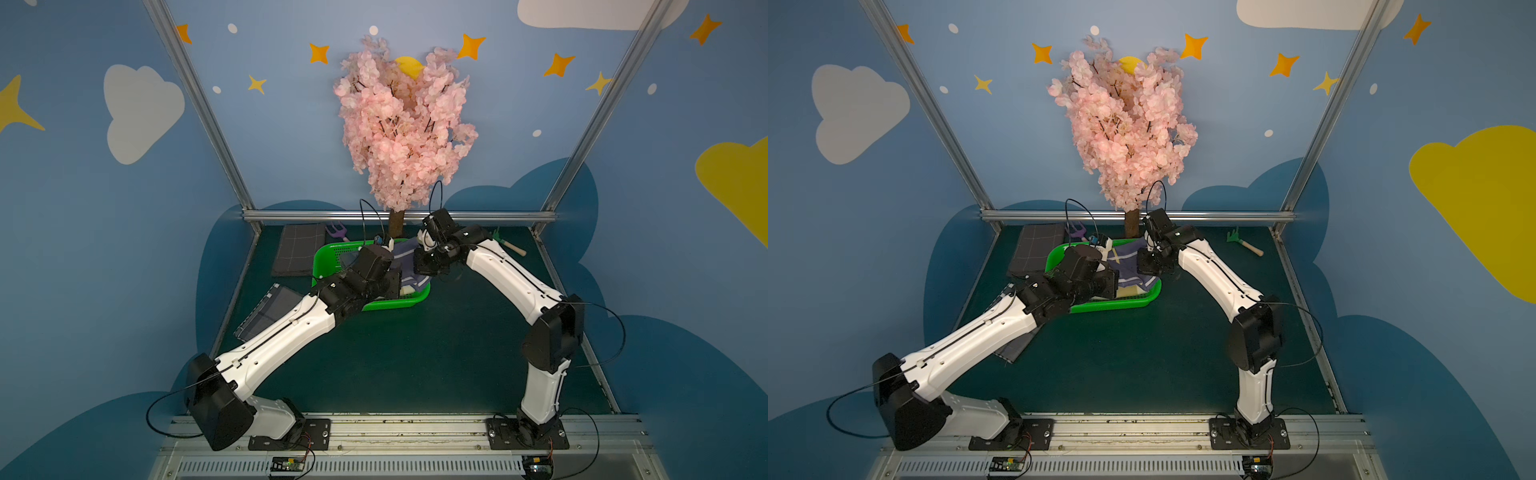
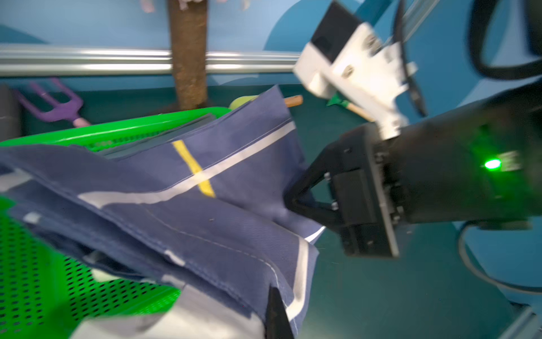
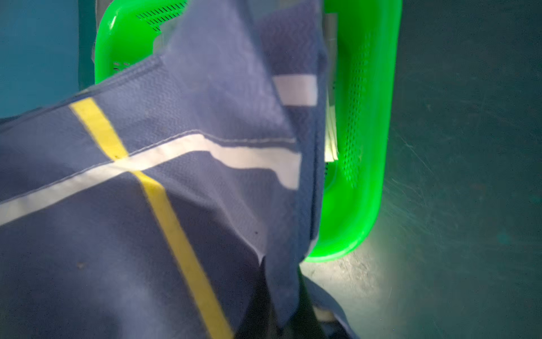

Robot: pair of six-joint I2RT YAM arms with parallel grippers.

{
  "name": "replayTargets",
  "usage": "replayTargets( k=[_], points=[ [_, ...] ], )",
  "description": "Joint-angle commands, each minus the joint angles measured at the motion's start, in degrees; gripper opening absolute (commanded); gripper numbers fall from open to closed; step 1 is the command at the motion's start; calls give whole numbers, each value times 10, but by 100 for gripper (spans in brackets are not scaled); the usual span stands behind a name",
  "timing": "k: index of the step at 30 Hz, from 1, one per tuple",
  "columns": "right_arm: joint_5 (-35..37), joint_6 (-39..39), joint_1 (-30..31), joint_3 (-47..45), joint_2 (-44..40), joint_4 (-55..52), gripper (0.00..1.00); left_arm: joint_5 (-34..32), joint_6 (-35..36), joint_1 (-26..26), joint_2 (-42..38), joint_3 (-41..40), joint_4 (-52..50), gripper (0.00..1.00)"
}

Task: Put the folded pillowcase in the basket
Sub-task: Place the pillowcase in the basket.

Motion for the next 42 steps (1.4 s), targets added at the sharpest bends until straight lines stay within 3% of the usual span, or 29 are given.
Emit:
replayTargets(
  k=[1, 10, 25, 27, 30, 35, 38, 42],
  points=[
    [-4, -13, 6, 59, 52, -4, 0, 24, 17, 51, -17, -37, 25, 3],
    [-12, -14, 4, 161, 167, 5, 0, 136, 4, 162, 45, -69, 92, 3],
    [-26, -4, -4, 176, 237, 12, 1, 143, -19, 208, 134, -120, 112, 3],
    [-25, -5, -5, 174, 239, 12, 8, 141, -19, 211, 136, -123, 112, 8],
    [-25, -2, -6, 169, 237, 12, 27, 139, -16, 217, 139, -120, 104, 31],
    [-18, -1, -7, 144, 224, 19, 60, 135, -15, 226, 130, -120, 96, 41],
    [-8, 0, -8, 128, 211, 22, 69, 126, -13, 231, 119, -120, 89, 47],
    [-6, -5, -5, 105, 179, 29, 70, 120, -8, 243, 92, -121, 76, 49]
  ],
)
